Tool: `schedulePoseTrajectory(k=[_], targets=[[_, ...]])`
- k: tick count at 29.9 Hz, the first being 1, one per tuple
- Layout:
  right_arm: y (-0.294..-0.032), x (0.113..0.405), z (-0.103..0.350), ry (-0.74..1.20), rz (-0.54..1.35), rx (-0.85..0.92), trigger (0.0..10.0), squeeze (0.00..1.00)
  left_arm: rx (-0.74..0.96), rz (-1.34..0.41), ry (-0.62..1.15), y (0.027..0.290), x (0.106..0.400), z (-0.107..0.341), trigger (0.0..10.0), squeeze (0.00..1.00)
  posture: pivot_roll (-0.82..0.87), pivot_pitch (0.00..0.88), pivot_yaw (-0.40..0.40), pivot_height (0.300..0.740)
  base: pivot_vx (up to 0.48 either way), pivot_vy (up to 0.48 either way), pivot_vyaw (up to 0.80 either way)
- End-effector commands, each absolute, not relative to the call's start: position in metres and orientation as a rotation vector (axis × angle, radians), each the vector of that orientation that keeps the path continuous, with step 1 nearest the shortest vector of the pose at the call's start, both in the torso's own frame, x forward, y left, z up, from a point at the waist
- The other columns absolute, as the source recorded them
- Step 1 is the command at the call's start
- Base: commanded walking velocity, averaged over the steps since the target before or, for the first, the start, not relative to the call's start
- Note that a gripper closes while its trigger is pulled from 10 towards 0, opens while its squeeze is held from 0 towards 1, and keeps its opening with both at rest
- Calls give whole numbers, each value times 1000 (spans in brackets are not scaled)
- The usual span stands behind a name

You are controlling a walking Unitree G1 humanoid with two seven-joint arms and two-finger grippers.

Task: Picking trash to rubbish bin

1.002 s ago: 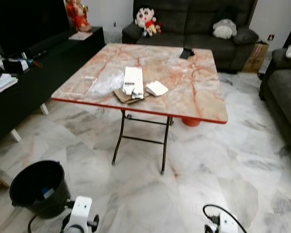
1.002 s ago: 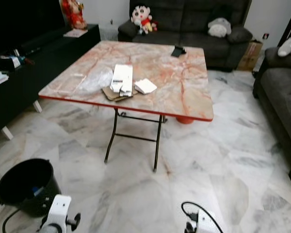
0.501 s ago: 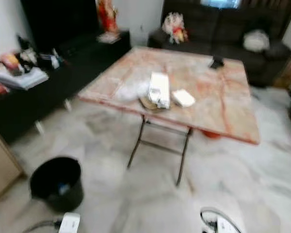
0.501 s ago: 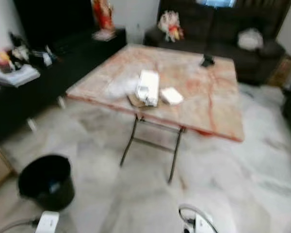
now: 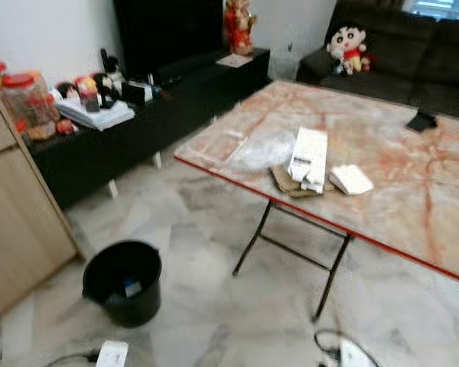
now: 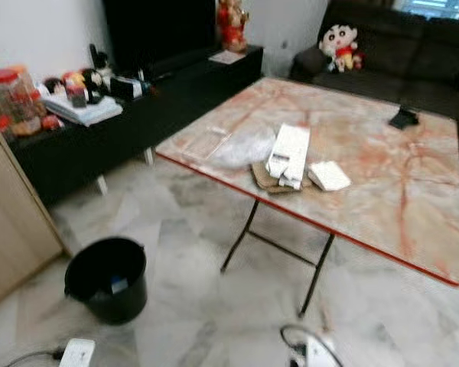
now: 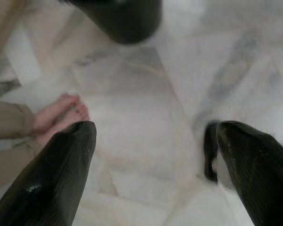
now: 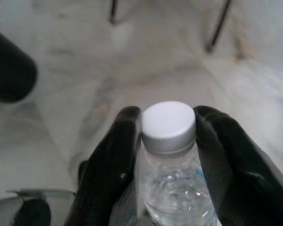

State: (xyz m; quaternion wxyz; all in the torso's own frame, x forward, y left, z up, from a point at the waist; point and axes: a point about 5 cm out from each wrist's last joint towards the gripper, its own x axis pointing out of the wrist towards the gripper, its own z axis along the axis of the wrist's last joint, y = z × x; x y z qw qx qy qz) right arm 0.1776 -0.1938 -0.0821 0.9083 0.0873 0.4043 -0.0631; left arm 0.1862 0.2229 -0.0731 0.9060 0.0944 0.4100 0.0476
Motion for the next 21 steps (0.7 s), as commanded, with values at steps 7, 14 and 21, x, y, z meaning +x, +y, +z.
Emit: schedulePoseTrajectory(k=[7,14,21], targets=[[-203,168,-85,861,-153,164,10000,0,196,102,852,221,183,-75,10000,0,142,44,-30,740,398,0,726],[-203,168,-85,861,-154,164,10000,0,196,102,852,221,183,-75,10000,0,142,44,-30,740,398,0,463],[-203,169,-85,873,-144,131,10000,0,188,113,849,221,183,-75,10000,0,146,44,-35,740,398,0,571]])
